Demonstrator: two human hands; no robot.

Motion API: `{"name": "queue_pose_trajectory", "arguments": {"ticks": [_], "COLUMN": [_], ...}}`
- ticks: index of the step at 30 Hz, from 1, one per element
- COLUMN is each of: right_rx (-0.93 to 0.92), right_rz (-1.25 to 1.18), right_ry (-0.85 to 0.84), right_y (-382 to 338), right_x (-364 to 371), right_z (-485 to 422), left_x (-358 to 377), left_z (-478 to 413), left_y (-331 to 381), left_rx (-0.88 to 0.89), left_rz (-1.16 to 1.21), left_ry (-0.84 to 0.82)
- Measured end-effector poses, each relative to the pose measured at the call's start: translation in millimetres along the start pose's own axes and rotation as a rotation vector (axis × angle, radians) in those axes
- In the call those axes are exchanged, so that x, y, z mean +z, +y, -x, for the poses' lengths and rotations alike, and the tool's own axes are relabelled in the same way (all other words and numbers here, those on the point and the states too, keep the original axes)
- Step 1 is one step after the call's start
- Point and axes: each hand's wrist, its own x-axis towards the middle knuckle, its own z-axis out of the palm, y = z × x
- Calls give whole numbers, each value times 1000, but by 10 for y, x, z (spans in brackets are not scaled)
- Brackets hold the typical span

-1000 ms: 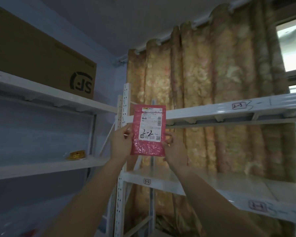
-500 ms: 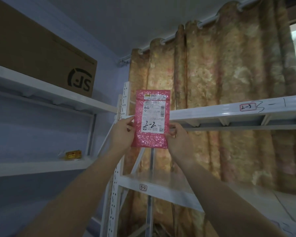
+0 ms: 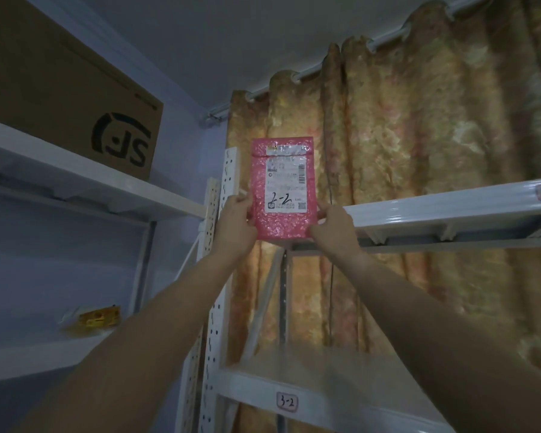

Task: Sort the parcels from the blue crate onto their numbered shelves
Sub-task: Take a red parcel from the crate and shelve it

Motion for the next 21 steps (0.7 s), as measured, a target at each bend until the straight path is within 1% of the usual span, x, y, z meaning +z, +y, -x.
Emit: {"name": "queue_pose_trajectory", "arguments": {"ticks": [3,5,11,16,19,21], "right_rx": [34,2,11,-6,16,41], "right_rz": [24,73,251,387,471,531], "right_ry": [24,66,125,138,128,94], "right_y": [-6,5,107,191,262,310], "right_x": [200,331,558,703,765,832], "right_z": [-317,-505,-974,-1179,-1223,-1245], "left_x": [60,144,424,597,739,836], "left_z": [-344,-562,-1034,-1270,-1315,-1321], "left_y": [-192,-316,-632,-803,-900,-979], "left_rx": [77,120,158,101,67,34], "left_rz": [31,59,171,168,135,124], "left_ry": [47,74,74,68,15,-12]}}
